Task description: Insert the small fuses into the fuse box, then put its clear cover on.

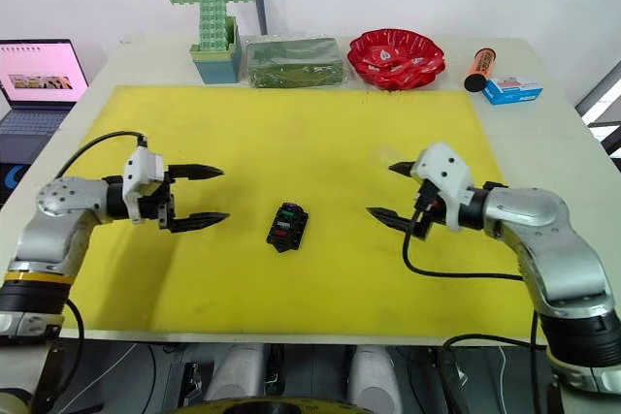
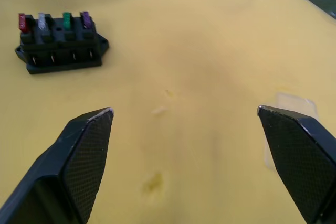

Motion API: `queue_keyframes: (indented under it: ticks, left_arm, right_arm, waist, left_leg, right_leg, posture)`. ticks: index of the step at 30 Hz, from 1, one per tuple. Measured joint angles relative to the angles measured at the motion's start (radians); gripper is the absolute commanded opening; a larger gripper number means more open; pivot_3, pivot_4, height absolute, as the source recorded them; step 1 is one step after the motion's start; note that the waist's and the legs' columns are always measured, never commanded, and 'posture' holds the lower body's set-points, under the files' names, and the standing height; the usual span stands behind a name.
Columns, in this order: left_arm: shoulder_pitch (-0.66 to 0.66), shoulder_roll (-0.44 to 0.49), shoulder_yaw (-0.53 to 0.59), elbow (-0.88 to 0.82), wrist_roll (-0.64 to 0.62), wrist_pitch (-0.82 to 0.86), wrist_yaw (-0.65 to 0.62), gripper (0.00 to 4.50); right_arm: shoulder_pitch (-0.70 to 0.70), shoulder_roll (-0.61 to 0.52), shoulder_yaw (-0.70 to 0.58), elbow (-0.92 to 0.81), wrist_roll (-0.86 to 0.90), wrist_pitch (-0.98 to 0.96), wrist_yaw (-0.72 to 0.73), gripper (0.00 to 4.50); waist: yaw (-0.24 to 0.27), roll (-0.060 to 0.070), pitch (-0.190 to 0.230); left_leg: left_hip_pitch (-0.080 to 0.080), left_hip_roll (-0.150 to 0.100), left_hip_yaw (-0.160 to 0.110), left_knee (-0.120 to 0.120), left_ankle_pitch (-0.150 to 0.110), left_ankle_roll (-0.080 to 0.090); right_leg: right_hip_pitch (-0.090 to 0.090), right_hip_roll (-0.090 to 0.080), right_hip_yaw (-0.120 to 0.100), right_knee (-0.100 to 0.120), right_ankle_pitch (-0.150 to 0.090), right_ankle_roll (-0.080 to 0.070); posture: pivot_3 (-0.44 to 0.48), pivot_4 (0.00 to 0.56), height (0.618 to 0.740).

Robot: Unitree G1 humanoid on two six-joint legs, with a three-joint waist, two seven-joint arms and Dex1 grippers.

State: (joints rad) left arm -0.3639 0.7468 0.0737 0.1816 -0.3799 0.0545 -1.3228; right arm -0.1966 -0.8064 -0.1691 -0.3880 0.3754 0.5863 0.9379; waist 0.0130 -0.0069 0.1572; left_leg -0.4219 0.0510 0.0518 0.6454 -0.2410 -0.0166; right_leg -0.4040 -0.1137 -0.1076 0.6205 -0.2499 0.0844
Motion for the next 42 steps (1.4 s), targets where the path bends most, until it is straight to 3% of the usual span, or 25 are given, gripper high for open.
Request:
queue_keyframes:
  ticks: [9, 19, 27, 33, 42]
  left_arm:
    - [0.180, 0.110, 0.187, 0.034, -0.004, -0.039, 0.030, 4.50]
    - [0.198, 0.115, 0.228, 0.033, -0.004, -0.042, 0.075, 4.50]
    - [0.014, 0.096, 0.167, -0.091, -0.083, 0.073, 0.073, 4.50]
    - [-0.103, 0.006, 0.038, -0.226, -0.114, 0.161, 0.078, 4.50]
    - [-0.120, -0.060, -0.025, -0.381, -0.168, 0.263, 0.125, 4.50]
  right_arm:
    - [0.161, -0.038, -0.216, 0.080, 0.022, -0.051, -0.001, 4.45]
    - [0.214, -0.038, -0.228, 0.116, 0.014, -0.090, -0.026, 4.45]
    - [-0.001, -0.036, -0.107, 0.174, 0.021, -0.054, -0.037, 4.45]
    - [-0.159, 0.062, 0.052, 0.320, -0.022, -0.085, -0.064, 4.45]
    - [-0.286, 0.144, 0.121, 0.623, -0.117, -0.243, -0.085, 4.45]
  waist:
    - [0.002, 0.001, 0.000]
    - [0.000, 0.001, 0.000]
    - [0.002, 0.001, 0.000]
    - [-0.001, 0.000, 0.001]
    - [0.000, 0.000, 0.001]
  left_leg:
    - [-0.001, 0.000, 0.001, -0.001, 0.000, 0.000]
    - [-0.001, 0.000, 0.002, -0.001, 0.000, 0.000]
    - [-0.001, -0.001, 0.002, 0.001, 0.000, 0.000]
    - [-0.001, -0.001, 0.001, 0.001, 0.000, 0.000]
    - [-0.001, -0.001, 0.001, 0.002, 0.000, 0.000]
  right_leg:
    - [-0.001, 0.000, 0.000, -0.003, -0.002, -0.003]
    - [0.000, -0.002, 0.000, -0.003, 0.000, -0.001]
    - [0.001, -0.002, 0.000, -0.004, 0.000, 0.000]
    - [0.001, -0.001, 0.000, -0.001, 0.002, 0.002]
    - [0.002, 0.000, 0.000, 0.000, 0.002, 0.002]
  posture:
    - [0.000, 0.150, 0.740]
    - [0.000, 0.150, 0.740]
    - [0.000, 0.150, 0.740]
    - [0.000, 0.150, 0.740]
    - [0.000, 0.150, 0.740]
